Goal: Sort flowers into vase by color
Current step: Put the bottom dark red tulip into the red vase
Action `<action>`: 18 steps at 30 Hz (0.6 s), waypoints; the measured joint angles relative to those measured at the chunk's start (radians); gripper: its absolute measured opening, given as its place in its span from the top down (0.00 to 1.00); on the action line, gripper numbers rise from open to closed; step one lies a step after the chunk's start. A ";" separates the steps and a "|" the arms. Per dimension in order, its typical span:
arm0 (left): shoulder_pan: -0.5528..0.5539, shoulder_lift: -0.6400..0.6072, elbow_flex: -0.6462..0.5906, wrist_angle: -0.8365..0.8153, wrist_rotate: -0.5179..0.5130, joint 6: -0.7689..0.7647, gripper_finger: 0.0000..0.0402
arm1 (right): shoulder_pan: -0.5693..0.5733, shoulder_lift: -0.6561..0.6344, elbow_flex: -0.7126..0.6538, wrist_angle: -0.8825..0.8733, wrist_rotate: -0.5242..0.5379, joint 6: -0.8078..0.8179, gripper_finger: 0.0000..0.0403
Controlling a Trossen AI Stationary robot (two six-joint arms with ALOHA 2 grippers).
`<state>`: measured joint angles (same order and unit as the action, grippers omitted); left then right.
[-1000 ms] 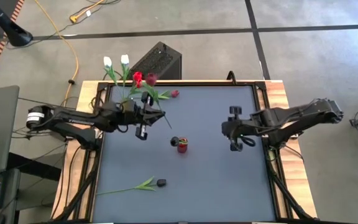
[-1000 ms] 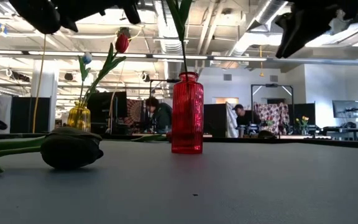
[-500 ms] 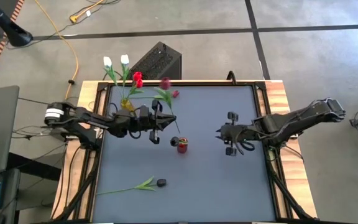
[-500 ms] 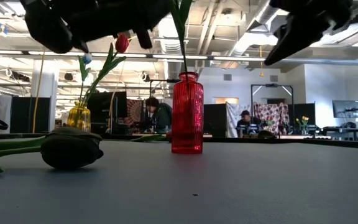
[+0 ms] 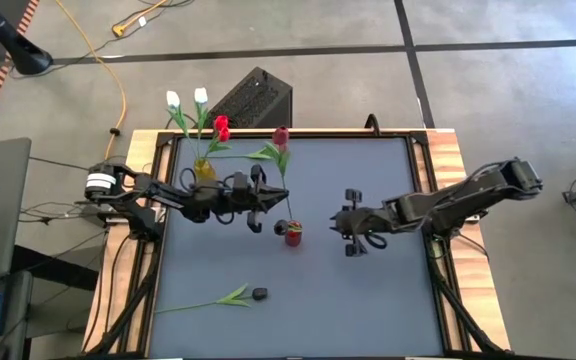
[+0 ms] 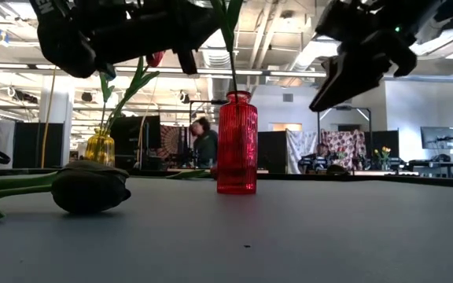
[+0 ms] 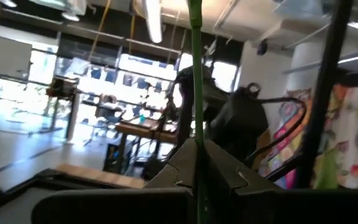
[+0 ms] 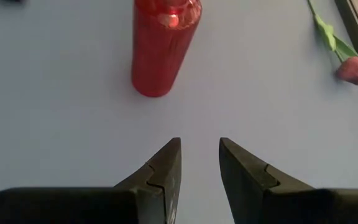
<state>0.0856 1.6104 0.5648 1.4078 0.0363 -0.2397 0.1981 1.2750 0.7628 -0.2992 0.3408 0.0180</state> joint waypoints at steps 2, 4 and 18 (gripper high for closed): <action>-0.001 0.000 0.000 0.005 0.012 -0.012 1.00 | -0.010 0.016 0.000 0.007 0.000 0.000 0.67; -0.007 0.000 0.000 -0.003 0.011 -0.017 1.00 | -0.018 0.024 0.000 0.020 -0.001 0.000 0.67; -0.033 0.000 0.000 -0.035 -0.025 -0.009 1.00 | -0.022 0.015 0.001 0.154 -0.003 -0.079 0.67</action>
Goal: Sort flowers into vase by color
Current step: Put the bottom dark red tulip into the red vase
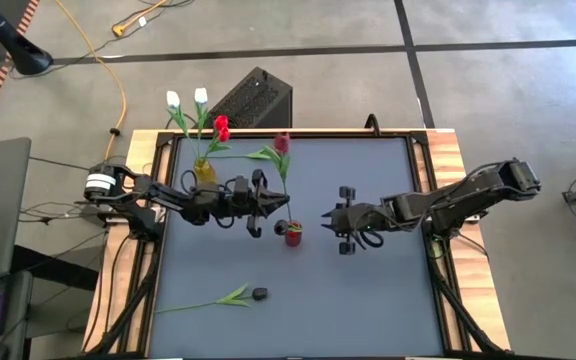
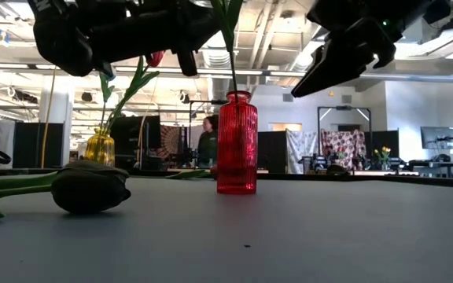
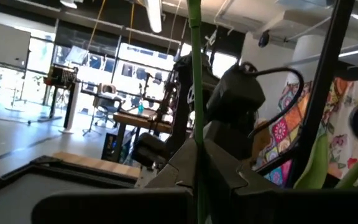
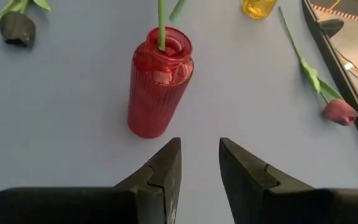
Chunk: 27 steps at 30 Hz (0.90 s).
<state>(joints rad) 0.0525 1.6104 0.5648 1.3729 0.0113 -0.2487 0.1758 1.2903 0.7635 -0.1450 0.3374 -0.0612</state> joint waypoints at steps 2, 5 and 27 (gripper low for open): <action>0.000 0.000 0.000 -0.015 0.000 0.000 1.00 | -0.001 0.000 0.000 0.000 0.000 0.000 0.67; -0.003 0.000 0.000 -0.017 -0.001 -0.004 1.00 | -0.001 0.000 0.000 0.000 0.000 0.000 0.67; -0.029 0.118 0.030 0.022 -0.035 0.039 1.00 | 0.000 -0.001 0.000 -0.004 0.000 0.000 0.67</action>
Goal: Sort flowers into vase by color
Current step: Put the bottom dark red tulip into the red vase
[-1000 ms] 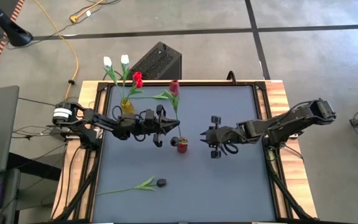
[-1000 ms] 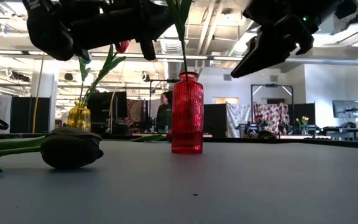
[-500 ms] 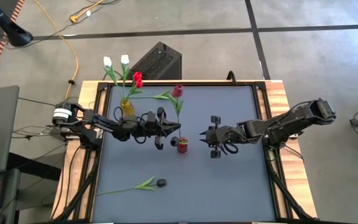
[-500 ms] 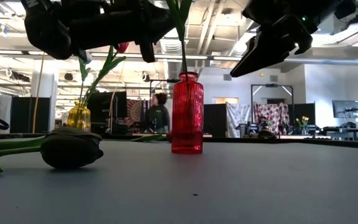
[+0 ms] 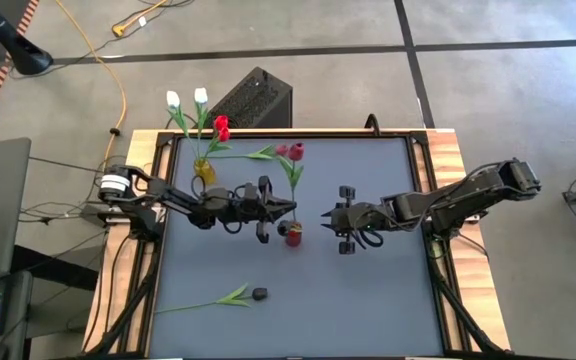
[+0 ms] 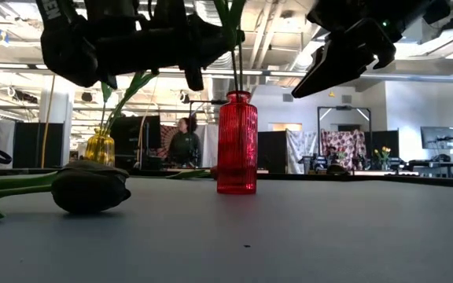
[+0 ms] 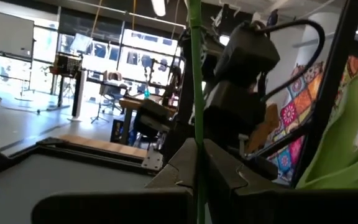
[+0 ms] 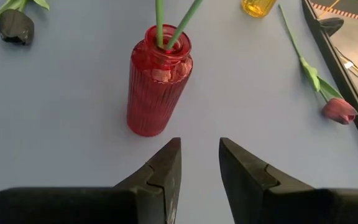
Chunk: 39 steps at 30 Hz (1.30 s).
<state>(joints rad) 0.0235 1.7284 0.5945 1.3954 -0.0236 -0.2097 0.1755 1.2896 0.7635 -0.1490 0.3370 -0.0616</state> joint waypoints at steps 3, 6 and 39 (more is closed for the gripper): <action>0.000 0.008 0.000 -0.003 0.022 0.024 1.00 | 0.008 0.000 0.000 -0.002 0.000 0.000 0.67; 0.001 0.008 -0.001 -0.049 0.060 0.064 1.00 | 0.010 0.000 0.000 -0.004 -0.002 0.000 0.67; 0.038 0.004 -0.003 -0.274 0.209 0.118 0.80 | 0.009 0.000 0.000 -0.007 -0.001 0.000 0.67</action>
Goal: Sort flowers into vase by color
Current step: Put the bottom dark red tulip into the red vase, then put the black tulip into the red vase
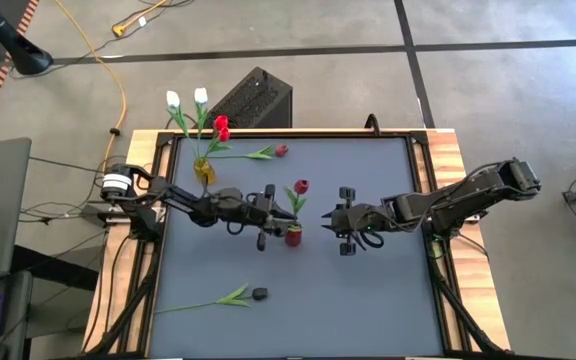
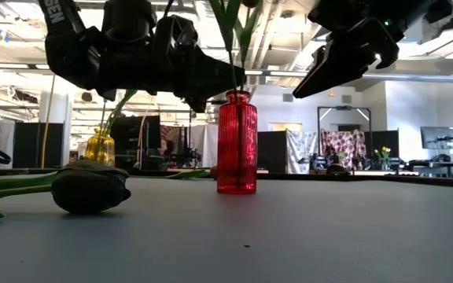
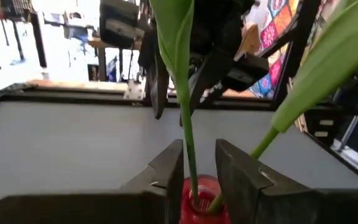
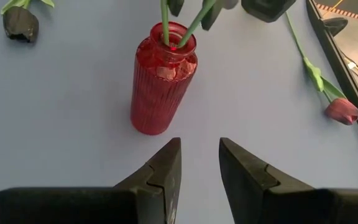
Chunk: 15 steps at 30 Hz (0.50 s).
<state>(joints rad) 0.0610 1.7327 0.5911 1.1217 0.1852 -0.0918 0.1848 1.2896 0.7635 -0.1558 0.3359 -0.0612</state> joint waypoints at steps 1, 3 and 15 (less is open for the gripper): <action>0.003 -0.009 0.000 -0.021 0.007 -0.001 0.79 | 0.000 0.000 0.000 0.000 0.000 0.000 0.67; 0.008 -0.035 0.000 -0.063 0.013 0.001 0.77 | 0.000 0.000 0.000 0.000 0.000 0.000 0.67; 0.018 -0.320 0.000 -0.529 -0.010 0.052 0.75 | -0.010 0.000 0.000 0.013 0.001 -0.018 0.67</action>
<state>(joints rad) 0.0787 1.4124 0.5907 0.5922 0.1749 -0.0402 0.1744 1.2896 0.7635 -0.1430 0.3368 -0.0796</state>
